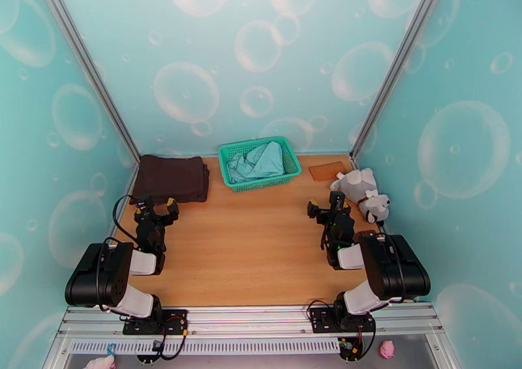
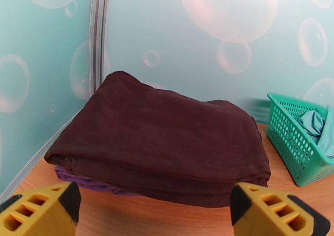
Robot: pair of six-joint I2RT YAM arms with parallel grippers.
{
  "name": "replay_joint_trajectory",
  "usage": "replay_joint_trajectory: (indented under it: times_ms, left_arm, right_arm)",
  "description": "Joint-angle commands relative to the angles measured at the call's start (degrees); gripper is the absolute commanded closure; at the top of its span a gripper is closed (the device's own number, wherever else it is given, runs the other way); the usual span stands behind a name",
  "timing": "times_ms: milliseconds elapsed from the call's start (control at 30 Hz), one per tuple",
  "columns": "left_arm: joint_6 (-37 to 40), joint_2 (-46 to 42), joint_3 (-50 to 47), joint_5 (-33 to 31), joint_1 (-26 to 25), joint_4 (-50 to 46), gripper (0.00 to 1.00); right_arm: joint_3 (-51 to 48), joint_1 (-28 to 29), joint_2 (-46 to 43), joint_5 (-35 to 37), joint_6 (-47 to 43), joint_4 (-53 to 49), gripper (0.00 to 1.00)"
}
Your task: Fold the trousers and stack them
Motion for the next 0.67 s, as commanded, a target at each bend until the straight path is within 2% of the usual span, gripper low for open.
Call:
replay_joint_trajectory:
  times_ms: [0, 633]
  left_arm:
    - [0.8, 0.8, 0.8, -0.5, -0.4, -0.7, 0.0]
    - [0.8, 0.9, 0.8, -0.3, -0.3, -0.7, 0.0]
  right_arm:
    - [0.9, -0.2, -0.1, -0.1, 1.0, -0.6, 0.01]
    - [0.8, -0.1, -0.1, 0.0, 0.8, -0.5, 0.01]
